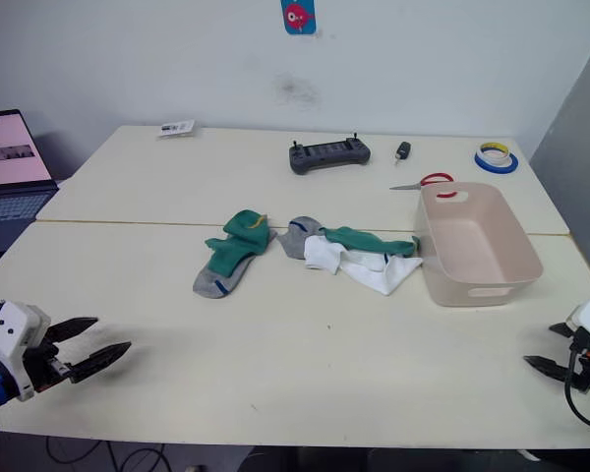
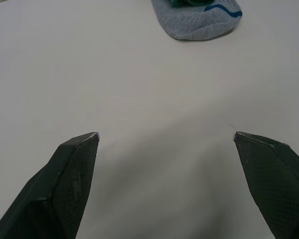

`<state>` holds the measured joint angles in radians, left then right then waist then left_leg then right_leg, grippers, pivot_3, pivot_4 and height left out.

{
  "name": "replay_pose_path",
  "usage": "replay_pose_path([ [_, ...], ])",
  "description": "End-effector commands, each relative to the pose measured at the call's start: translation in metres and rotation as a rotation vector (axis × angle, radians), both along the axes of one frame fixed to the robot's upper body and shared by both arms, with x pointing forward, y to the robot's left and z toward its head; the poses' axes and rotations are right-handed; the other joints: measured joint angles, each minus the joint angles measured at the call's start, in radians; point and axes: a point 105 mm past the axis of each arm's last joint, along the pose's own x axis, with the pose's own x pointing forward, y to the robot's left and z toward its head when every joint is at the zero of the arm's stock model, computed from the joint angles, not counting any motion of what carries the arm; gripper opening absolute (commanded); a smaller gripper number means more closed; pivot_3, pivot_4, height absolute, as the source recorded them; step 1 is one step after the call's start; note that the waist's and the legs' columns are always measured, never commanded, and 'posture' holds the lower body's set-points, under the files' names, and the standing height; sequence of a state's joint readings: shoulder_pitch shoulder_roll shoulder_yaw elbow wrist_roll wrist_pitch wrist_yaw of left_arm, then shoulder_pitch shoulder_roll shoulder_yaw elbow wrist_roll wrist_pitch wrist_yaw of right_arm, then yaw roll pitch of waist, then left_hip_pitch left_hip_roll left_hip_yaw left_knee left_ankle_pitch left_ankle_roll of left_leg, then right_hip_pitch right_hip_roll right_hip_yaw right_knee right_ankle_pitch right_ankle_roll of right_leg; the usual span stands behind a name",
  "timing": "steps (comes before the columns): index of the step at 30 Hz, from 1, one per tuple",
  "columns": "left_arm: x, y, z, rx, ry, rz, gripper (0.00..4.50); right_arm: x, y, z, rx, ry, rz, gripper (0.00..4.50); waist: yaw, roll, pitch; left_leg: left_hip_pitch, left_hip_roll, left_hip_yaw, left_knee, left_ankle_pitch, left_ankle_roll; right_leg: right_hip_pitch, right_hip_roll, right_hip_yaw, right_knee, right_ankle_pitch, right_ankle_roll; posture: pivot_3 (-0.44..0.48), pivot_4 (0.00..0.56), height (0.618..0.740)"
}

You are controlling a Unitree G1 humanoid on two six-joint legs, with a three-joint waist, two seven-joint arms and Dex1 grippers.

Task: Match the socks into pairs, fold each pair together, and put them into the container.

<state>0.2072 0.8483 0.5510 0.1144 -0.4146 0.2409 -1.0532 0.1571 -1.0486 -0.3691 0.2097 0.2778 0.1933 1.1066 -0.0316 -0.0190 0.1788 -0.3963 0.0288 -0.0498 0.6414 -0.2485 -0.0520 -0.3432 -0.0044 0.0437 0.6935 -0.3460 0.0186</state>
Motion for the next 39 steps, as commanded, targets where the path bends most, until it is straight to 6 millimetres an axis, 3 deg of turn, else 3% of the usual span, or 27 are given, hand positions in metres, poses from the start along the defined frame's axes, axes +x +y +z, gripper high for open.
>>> replay_pose_path([
  [1, 0.005, -0.004, 0.005, -0.020, -0.024, -0.007, 4.50, 0.002, 0.009, 0.016, 0.003, -0.073, 0.030, 4.48, 0.000, 0.000, 0.000, 0.000, 0.000, 0.000, 0.000, 0.000, 0.000, 0.000, 0.000, 0.000, 0.000, 0.000, 0.000, 0.000, 0.150, 0.737],
  [5, 0.013, -0.007, 0.007, -0.039, -0.041, -0.003, 4.50, -0.003, 0.029, 0.022, 0.034, -0.094, 0.078, 4.48, 0.002, 0.000, 0.000, 0.000, 0.000, -0.001, 0.000, 0.000, 0.000, 0.000, 0.000, 0.000, 0.000, 0.000, 0.000, 0.000, 0.150, 0.737],
  [10, 0.030, -0.017, 0.015, -0.093, -0.082, -0.011, 4.50, -0.013, 0.072, 0.032, 0.086, -0.105, 0.190, 4.48, 0.002, 0.000, 0.000, -0.001, 0.000, -0.001, 0.001, 0.000, 0.000, 0.000, 0.000, -0.001, 0.000, 0.000, 0.000, 0.000, 0.150, 0.737],
  [16, 0.063, -0.046, 0.036, -0.171, -0.171, -0.043, 4.50, -0.015, 0.138, 0.058, 0.186, -0.179, 0.345, 4.48, 0.003, 0.000, 0.000, -0.001, 0.000, -0.002, 0.002, 0.000, 0.000, 0.000, 0.000, -0.001, 0.001, 0.000, 0.000, 0.000, 0.150, 0.737],
  [20, 0.084, -0.067, 0.038, -0.171, -0.176, -0.076, 4.50, -0.009, 0.169, 0.076, 0.249, -0.248, 0.402, 4.48, 0.003, -0.002, 0.000, -0.002, 0.000, -0.003, 0.002, 0.000, 0.000, 0.000, 0.000, -0.002, 0.001, 0.000, 0.000, 0.000, 0.150, 0.737],
  [25, 0.116, -0.084, 0.029, -0.137, -0.173, -0.051, 4.50, -0.005, 0.195, 0.085, 0.290, -0.289, 0.462, 4.48, 0.004, -0.002, 0.001, -0.003, -0.001, -0.003, 0.003, 0.000, 0.000, 0.000, 0.000, -0.002, 0.000, 0.000, 0.000, 0.000, 0.150, 0.737],
  [31, 0.140, -0.098, 0.016, -0.116, -0.123, -0.026, 4.50, -0.003, 0.206, 0.085, 0.317, -0.289, 0.482, 4.48, 0.004, -0.003, 0.001, -0.003, -0.001, -0.003, 0.003, 0.000, 0.000, -0.001, 0.001, -0.003, 0.001, 0.000, 0.000, 0.000, 0.150, 0.737],
  [34, 0.149, -0.105, 0.016, -0.108, -0.125, -0.038, 3.92, -0.003, 0.208, 0.085, 0.320, -0.286, 0.487, 4.50, 0.004, -0.003, 0.001, -0.003, -0.001, -0.003, 0.003, 0.000, 0.000, -0.001, 0.001, -0.003, 0.002, 0.000, 0.000, 0.000, 0.150, 0.737],
  [39, 0.152, -0.109, 0.017, -0.103, -0.128, -0.063, 2.35, -0.003, 0.207, 0.085, 0.319, -0.287, 0.485, 4.50, 0.003, -0.003, 0.001, -0.003, -0.001, -0.003, 0.003, 0.000, 0.000, -0.002, 0.001, -0.003, 0.002, 0.000, 0.000, 0.000, 0.150, 0.737],
])
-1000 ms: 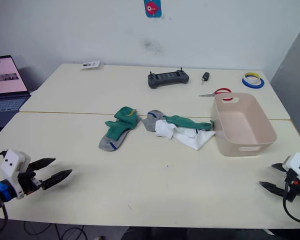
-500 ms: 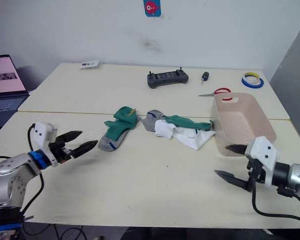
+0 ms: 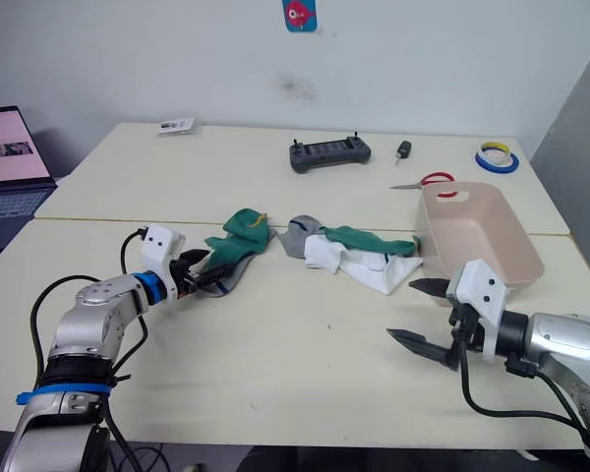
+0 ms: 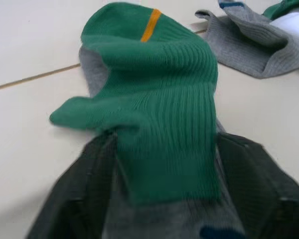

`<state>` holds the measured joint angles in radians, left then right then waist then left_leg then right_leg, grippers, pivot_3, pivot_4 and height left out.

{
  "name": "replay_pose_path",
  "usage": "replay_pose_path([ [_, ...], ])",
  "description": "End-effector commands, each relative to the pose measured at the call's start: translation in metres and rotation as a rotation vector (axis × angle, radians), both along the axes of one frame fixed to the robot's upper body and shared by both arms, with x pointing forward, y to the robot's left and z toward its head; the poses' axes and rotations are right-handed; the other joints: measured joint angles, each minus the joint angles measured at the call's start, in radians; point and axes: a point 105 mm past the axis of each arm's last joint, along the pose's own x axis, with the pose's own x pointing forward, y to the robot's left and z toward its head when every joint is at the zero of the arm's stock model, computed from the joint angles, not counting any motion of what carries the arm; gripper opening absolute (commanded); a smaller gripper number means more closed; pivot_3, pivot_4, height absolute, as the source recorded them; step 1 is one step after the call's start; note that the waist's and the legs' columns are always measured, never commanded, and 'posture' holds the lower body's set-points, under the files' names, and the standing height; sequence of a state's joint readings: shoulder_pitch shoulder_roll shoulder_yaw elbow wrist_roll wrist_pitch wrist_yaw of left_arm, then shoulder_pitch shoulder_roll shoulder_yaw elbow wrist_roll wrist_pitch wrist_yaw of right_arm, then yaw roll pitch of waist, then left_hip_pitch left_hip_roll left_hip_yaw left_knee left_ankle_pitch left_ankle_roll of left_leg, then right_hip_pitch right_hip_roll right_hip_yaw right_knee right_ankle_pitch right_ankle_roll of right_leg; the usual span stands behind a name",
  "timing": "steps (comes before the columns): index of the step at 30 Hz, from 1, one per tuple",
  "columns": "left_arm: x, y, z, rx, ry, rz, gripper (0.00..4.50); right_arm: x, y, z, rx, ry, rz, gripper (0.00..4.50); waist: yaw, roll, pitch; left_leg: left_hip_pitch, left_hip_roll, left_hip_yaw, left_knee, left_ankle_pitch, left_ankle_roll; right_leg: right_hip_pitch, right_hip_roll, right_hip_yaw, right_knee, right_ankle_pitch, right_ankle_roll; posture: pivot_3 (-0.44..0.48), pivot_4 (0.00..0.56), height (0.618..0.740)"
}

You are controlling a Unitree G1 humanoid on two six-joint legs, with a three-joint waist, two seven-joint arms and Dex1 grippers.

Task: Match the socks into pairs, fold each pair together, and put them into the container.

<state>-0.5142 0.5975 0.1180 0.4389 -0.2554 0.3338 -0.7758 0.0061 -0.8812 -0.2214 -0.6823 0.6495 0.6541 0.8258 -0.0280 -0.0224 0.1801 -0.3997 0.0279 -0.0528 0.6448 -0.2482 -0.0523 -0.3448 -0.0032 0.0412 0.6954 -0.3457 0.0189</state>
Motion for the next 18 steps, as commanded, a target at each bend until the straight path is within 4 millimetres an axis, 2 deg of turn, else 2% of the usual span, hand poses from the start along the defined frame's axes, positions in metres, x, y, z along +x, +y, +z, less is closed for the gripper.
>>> replay_pose_path([
  [1, 0.003, 0.001, 0.013, 0.028, -0.050, -0.012, 2.00, -0.002, 0.003, 0.010, 0.003, -0.050, 0.012, 4.50, -0.001, 0.000, 0.000, 0.000, 0.000, 0.000, 0.000, 0.000, 0.000, 0.000, 0.000, 0.000, 0.000, 0.000, 0.000, 0.000, 0.150, 0.737],
  [6, 0.001, 0.009, 0.019, 0.017, -0.063, 0.010, 0.28, -0.001, 0.003, 0.009, 0.007, -0.050, 0.010, 4.50, 0.000, 0.000, 0.000, 0.000, 0.000, 0.000, 0.000, 0.000, 0.000, 0.000, 0.000, 0.000, 0.001, 0.000, 0.000, 0.000, 0.150, 0.737],
  [7, 0.000, 0.010, 0.022, 0.014, -0.068, 0.013, 0.06, -0.001, 0.003, 0.008, 0.008, -0.050, 0.010, 4.50, 0.000, 0.000, 0.000, 0.000, 0.000, 0.000, 0.000, 0.000, 0.000, 0.000, 0.000, 0.000, 0.001, 0.000, 0.000, 0.000, 0.150, 0.737],
  [12, -0.012, 0.016, 0.049, -0.081, -0.097, 0.016, 0.02, 0.001, 0.003, 0.008, 0.008, -0.051, 0.015, 4.50, -0.002, 0.000, 0.000, 0.000, 0.001, 0.000, 0.000, 0.000, 0.000, -0.001, 0.000, 0.000, 0.001, 0.000, 0.000, 0.000, 0.150, 0.737],
  [15, -0.031, 0.012, 0.072, -0.202, -0.087, -0.017, 0.02, 0.001, 0.004, 0.008, 0.009, -0.051, 0.027, 4.50, -0.003, 0.000, 0.000, 0.000, 0.001, 0.000, 0.000, 0.000, 0.000, -0.001, 0.000, 0.000, 0.001, 0.000, 0.000, 0.000, 0.150, 0.737],
  [18, -0.054, 0.003, 0.080, -0.316, -0.016, -0.064, 0.02, 0.002, 0.004, 0.008, 0.009, -0.048, 0.037, 4.50, -0.002, 0.000, 0.000, 0.000, 0.001, -0.001, 0.000, 0.000, 0.000, -0.001, 0.000, 0.001, 0.001, 0.000, 0.000, 0.000, 0.150, 0.737],
])
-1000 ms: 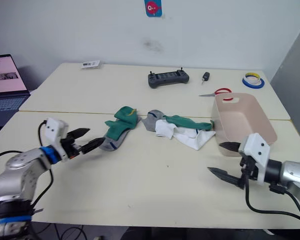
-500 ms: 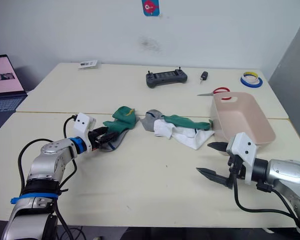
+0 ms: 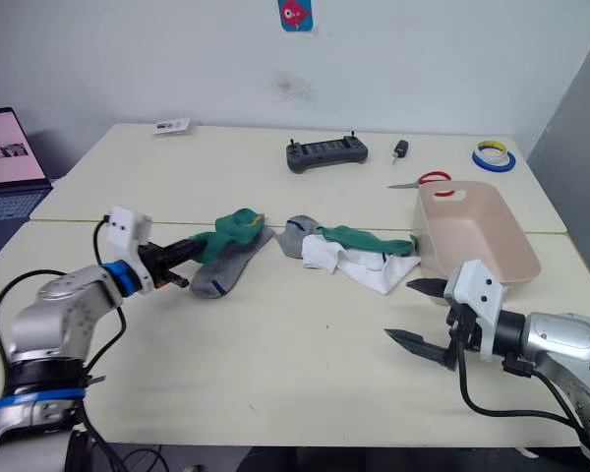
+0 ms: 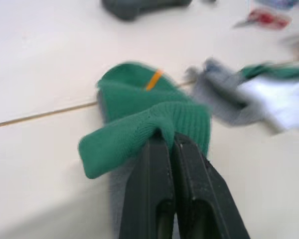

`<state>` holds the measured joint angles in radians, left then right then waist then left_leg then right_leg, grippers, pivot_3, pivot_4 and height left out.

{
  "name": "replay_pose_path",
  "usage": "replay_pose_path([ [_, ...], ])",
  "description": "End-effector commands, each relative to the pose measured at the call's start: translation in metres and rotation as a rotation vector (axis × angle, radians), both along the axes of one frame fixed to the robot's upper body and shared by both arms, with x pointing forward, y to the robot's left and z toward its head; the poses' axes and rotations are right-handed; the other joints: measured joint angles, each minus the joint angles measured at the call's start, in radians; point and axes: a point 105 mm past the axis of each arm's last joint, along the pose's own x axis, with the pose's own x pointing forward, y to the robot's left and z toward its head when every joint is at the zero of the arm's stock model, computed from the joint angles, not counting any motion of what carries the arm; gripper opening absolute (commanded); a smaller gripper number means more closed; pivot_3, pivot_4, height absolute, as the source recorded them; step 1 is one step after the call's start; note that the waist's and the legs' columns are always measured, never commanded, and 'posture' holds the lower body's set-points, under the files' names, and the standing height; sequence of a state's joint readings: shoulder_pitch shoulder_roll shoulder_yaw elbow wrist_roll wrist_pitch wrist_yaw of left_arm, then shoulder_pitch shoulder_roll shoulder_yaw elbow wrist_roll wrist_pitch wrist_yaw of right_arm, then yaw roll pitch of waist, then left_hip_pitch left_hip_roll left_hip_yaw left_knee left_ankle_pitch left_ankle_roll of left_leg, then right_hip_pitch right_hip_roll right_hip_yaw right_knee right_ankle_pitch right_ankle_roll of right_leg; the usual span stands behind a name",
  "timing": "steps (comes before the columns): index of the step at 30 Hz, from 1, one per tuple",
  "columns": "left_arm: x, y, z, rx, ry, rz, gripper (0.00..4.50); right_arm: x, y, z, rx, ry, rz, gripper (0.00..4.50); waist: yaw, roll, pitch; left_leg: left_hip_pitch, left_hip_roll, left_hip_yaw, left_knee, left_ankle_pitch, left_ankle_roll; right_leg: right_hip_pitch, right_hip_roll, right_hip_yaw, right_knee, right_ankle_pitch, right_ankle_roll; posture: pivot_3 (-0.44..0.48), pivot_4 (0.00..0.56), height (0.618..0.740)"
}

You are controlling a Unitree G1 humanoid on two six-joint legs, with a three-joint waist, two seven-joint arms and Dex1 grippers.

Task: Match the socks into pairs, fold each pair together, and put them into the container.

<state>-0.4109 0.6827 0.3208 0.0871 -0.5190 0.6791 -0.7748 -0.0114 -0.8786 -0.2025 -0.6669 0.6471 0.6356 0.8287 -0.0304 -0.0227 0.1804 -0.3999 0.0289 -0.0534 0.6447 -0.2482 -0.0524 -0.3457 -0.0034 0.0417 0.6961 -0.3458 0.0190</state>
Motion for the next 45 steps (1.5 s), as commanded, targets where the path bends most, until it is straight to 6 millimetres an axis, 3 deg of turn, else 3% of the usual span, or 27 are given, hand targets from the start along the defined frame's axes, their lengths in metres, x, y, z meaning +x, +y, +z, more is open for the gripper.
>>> replay_pose_path([
  [1, -0.031, -0.016, 0.021, -0.149, 0.052, -0.095, 0.02, 0.000, 0.002, 0.007, -0.001, -0.037, 0.026, 4.50, 0.000, 0.000, 0.000, 0.000, 0.000, 0.000, 0.000, 0.000, 0.000, 0.000, 0.000, 0.000, 0.000, 0.000, 0.000, 0.000, 0.150, 0.737],
  [4, -0.073, -0.054, -0.006, -0.253, 0.240, -0.233, 0.02, 0.002, 0.000, 0.006, -0.013, -0.035, 0.033, 4.50, -0.001, 0.000, 0.000, 0.000, 0.000, 0.001, 0.000, 0.000, 0.000, 0.001, -0.001, 0.001, -0.001, 0.000, 0.000, 0.000, 0.150, 0.737],
  [7, -0.100, -0.090, -0.036, -0.305, 0.373, -0.296, 0.02, 0.003, 0.000, 0.007, -0.021, -0.033, 0.040, 4.50, 0.002, -0.001, 0.000, 0.001, -0.001, 0.000, 0.000, 0.000, 0.000, 0.002, -0.002, 0.001, -0.001, 0.000, 0.000, 0.000, 0.150, 0.737],
  [10, -0.110, -0.118, -0.056, -0.342, 0.449, -0.325, 0.02, 0.001, 0.002, 0.006, -0.027, -0.023, 0.053, 4.50, 0.009, -0.001, 0.000, 0.001, -0.001, -0.001, 0.001, 0.000, 0.000, 0.003, -0.001, 0.000, 0.000, 0.000, 0.000, 0.000, 0.150, 0.737],
  [16, -0.111, -0.157, -0.059, -0.408, 0.475, -0.418, 0.02, -0.002, 0.002, 0.006, -0.042, -0.012, 0.065, 4.50, 0.008, -0.001, 0.000, 0.001, -0.001, -0.001, 0.001, 0.000, 0.000, 0.003, 0.000, 0.000, -0.001, 0.000, 0.000, 0.000, 0.150, 0.737],
  [19, -0.115, -0.166, -0.056, -0.369, 0.451, -0.468, 0.63, -0.003, 0.002, 0.007, -0.049, -0.012, 0.067, 4.50, 0.007, -0.001, 0.000, 0.001, -0.001, -0.001, 0.000, 0.000, 0.000, 0.003, 0.000, 0.000, -0.001, 0.000, 0.000, 0.000, 0.150, 0.737],
  [21, -0.117, -0.163, -0.052, -0.343, 0.424, -0.484, 1.27, -0.004, 0.002, 0.008, -0.051, -0.012, 0.069, 4.50, 0.006, -0.001, 0.000, 0.001, -0.001, -0.001, 0.000, 0.000, 0.000, 0.003, 0.001, 0.001, -0.001, 0.000, 0.000, 0.000, 0.150, 0.737],
  [28, -0.137, -0.131, -0.022, -0.116, 0.311, -0.649, 3.58, -0.005, 0.003, 0.006, -0.053, -0.010, 0.071, 4.50, 0.004, -0.001, 0.001, 0.002, -0.001, -0.001, 0.000, 0.000, 0.000, 0.003, 0.001, 0.001, -0.001, 0.000, 0.000, 0.000, 0.150, 0.737],
  [31, -0.116, -0.104, -0.004, -0.019, 0.217, -0.610, 4.49, -0.005, 0.004, 0.006, -0.049, -0.013, 0.073, 4.50, 0.005, 0.000, 0.001, 0.002, -0.001, 0.000, 0.000, 0.000, 0.000, 0.002, 0.001, 0.001, -0.002, 0.000, 0.000, 0.000, 0.150, 0.737],
  [36, -0.060, -0.073, 0.001, 0.193, 0.092, -0.460, 4.49, -0.007, 0.009, 0.007, -0.038, -0.016, 0.080, 4.50, 0.014, 0.000, 0.001, 0.001, -0.002, 0.000, -0.001, 0.000, 0.000, 0.002, 0.002, 0.000, -0.003, 0.000, 0.000, 0.000, 0.150, 0.737],
  [40, -0.018, -0.067, -0.011, 0.298, 0.059, -0.399, 4.49, -0.010, 0.013, 0.007, -0.030, -0.014, 0.088, 4.50, 0.017, -0.001, 0.001, 0.000, -0.002, 0.000, -0.001, 0.000, 0.000, 0.002, 0.003, 0.000, -0.006, 0.000, 0.001, 0.000, 0.150, 0.737],
  [45, 0.008, -0.082, -0.031, 0.334, 0.081, -0.471, 4.49, -0.013, 0.015, 0.006, -0.027, -0.009, 0.086, 4.50, 0.023, -0.001, 0.001, -0.002, -0.002, 0.002, -0.001, 0.000, 0.000, 0.001, 0.003, -0.001, -0.006, 0.000, 0.001, 0.000, 0.150, 0.737],
])
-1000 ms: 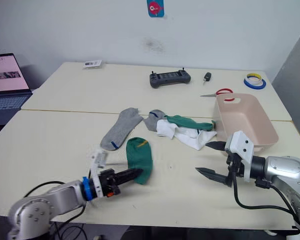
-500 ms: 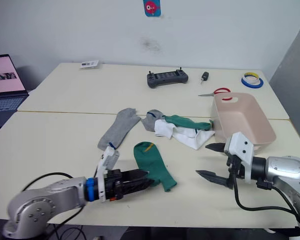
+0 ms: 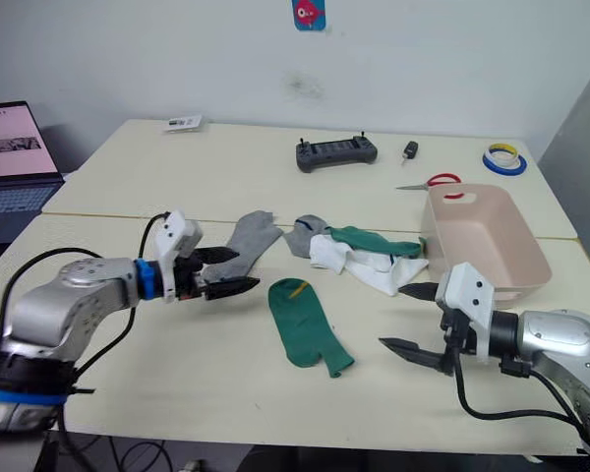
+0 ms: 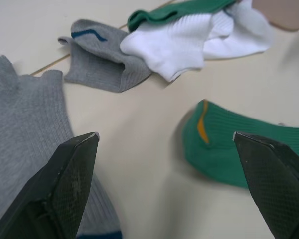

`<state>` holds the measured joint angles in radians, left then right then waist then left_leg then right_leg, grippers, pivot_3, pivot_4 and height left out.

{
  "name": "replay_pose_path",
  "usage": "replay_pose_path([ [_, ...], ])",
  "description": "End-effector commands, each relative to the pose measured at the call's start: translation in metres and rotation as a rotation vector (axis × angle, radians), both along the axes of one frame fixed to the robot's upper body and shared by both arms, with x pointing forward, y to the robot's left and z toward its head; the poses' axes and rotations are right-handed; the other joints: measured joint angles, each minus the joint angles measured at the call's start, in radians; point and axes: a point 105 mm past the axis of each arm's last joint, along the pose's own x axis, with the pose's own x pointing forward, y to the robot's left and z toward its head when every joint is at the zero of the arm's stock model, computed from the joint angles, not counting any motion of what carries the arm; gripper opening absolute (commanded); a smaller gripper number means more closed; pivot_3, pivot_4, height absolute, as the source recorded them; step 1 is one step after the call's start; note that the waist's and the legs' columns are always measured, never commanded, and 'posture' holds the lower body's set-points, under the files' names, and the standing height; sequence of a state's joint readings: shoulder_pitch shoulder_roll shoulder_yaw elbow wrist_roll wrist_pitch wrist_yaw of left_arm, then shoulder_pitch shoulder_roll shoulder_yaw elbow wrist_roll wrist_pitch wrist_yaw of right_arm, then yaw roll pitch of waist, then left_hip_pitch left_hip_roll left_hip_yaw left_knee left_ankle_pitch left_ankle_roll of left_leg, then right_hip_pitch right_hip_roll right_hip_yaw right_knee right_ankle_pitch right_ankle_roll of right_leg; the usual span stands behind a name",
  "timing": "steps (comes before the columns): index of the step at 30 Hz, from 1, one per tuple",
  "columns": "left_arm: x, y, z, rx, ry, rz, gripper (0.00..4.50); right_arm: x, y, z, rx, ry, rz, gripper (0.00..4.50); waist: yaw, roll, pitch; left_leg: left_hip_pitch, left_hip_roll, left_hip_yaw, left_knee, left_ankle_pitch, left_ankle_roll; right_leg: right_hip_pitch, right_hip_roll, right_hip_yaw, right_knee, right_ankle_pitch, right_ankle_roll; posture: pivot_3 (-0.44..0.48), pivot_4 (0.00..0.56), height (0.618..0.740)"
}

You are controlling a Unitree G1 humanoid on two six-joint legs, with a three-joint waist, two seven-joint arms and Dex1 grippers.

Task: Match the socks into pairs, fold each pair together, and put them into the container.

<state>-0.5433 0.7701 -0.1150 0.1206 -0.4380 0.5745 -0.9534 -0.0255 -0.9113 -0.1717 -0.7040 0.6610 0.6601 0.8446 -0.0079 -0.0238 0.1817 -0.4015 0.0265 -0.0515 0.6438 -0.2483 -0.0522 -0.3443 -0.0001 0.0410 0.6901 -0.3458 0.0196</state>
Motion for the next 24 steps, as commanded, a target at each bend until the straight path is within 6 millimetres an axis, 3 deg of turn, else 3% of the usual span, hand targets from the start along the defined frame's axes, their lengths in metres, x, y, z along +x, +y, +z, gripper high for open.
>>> replay_pose_path([
  [1, 0.009, -0.009, -0.006, 0.032, -0.005, -0.068, 4.49, -0.005, 0.006, 0.007, 0.011, -0.029, 0.022, 4.50, 0.000, 0.000, 0.000, 0.000, 0.000, 0.000, 0.000, 0.000, 0.000, 0.000, 0.000, 0.000, 0.000, 0.000, 0.000, 0.000, 0.150, 0.737],
  [6, 0.017, -0.026, -0.016, 0.052, 0.010, -0.163, 4.49, -0.006, 0.004, 0.006, 0.009, -0.026, 0.013, 4.50, -0.001, 0.000, 0.000, 0.000, 0.001, 0.000, 0.000, 0.000, 0.000, -0.001, 0.001, 0.000, 0.002, 0.000, 0.000, 0.000, 0.150, 0.737],
  [7, 0.019, -0.027, -0.017, 0.058, 0.008, -0.170, 4.31, -0.006, 0.004, 0.006, 0.009, -0.026, 0.012, 4.50, -0.001, 0.000, 0.000, 0.000, 0.001, 0.001, 0.001, 0.000, 0.000, -0.001, 0.001, 0.000, 0.002, 0.000, 0.000, 0.000, 0.150, 0.737],
  [9, 0.020, -0.030, -0.019, 0.067, 0.015, -0.189, 3.90, -0.007, 0.004, 0.005, 0.009, -0.025, 0.010, 4.50, -0.001, 0.000, 0.000, 0.000, 0.000, 0.001, 0.001, 0.000, 0.000, -0.001, 0.001, 0.000, 0.003, 0.000, 0.000, 0.000, 0.150, 0.737],
  [21, 0.008, -0.038, -0.026, 0.037, 0.054, -0.261, 0.02, -0.006, 0.003, 0.001, 0.014, -0.014, 0.007, 4.50, -0.005, 0.000, 0.000, 0.000, 0.001, 0.000, 0.001, 0.000, 0.000, -0.002, 0.001, 0.000, 0.004, 0.000, 0.000, 0.000, 0.150, 0.737],
  [24, 0.002, -0.034, -0.017, 0.010, 0.050, -0.243, 0.02, -0.006, 0.004, 0.001, 0.015, -0.013, 0.012, 4.50, -0.007, 0.000, 0.000, 0.000, 0.001, -0.001, 0.001, 0.000, 0.000, -0.002, 0.001, 0.000, 0.004, 0.000, 0.000, 0.000, 0.150, 0.737],
])
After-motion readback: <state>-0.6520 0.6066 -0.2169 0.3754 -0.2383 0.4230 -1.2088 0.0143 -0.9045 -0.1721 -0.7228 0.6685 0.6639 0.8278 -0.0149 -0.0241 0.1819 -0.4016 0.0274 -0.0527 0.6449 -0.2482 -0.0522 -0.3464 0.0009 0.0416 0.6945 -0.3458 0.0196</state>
